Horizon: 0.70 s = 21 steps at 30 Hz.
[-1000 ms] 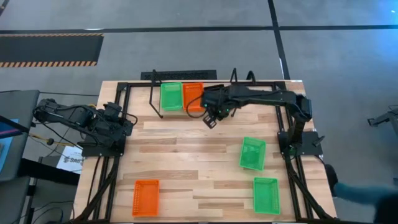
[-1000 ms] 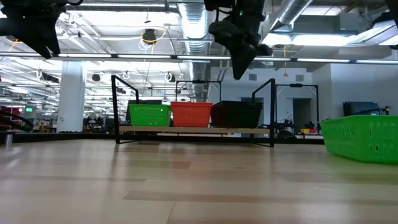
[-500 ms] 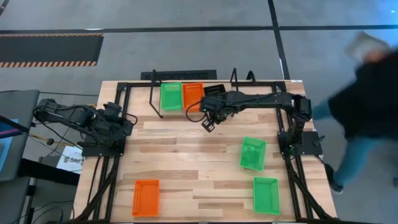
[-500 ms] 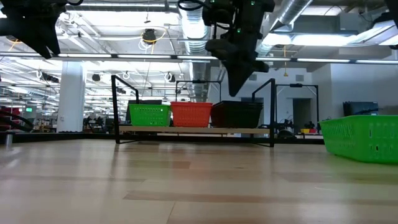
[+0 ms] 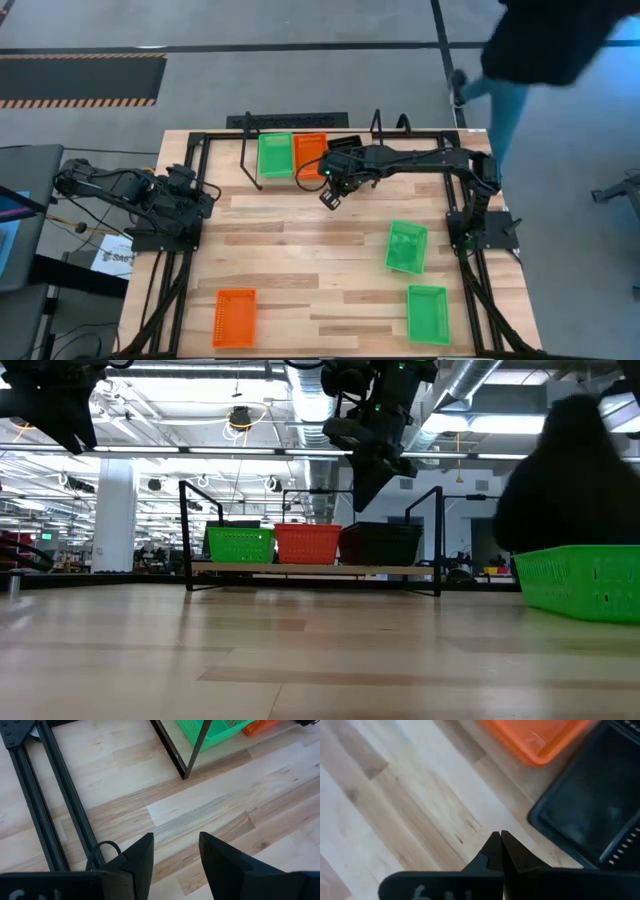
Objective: Stack baskets on shelf by color
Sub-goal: Stack the black bin on top of the black bin on the shelf
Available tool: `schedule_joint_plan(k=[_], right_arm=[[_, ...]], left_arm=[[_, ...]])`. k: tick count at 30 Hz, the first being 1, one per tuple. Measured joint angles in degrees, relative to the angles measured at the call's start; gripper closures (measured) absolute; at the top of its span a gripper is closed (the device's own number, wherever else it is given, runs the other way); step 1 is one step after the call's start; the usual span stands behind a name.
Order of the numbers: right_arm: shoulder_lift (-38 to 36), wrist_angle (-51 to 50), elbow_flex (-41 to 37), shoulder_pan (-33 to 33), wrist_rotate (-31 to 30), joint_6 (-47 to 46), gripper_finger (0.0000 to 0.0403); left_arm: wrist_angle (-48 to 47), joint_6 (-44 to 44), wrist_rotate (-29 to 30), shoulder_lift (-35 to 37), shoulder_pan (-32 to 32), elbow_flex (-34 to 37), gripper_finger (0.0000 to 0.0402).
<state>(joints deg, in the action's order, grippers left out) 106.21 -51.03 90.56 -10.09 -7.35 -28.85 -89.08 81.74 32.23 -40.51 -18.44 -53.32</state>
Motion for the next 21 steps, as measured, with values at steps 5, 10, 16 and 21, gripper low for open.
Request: schedule_joint_plan(k=[5,10,16,21], right_arm=[[0.00,0.02,0.00,0.79,-0.20,2.08,0.0402],[0.30,0.07,-0.02,1.11,-0.29,4.97,0.0402],[4.91,-1.08,-0.05,2.66,-0.19,9.76,0.0402],[8.85,-2.99,-0.23,2.56,-0.26,9.92,0.0403]], left_arm=[[0.00,0.03,0.02,-0.01,-0.01,0.00,0.0258],[0.00,0.06,0.05,0.02,-0.02,0.00,0.0258],[0.00,0.08,0.11,-0.01,0.00,0.00,0.0258],[0.00,0.32,0.11,-0.01,-0.01,0.00,0.0258]])
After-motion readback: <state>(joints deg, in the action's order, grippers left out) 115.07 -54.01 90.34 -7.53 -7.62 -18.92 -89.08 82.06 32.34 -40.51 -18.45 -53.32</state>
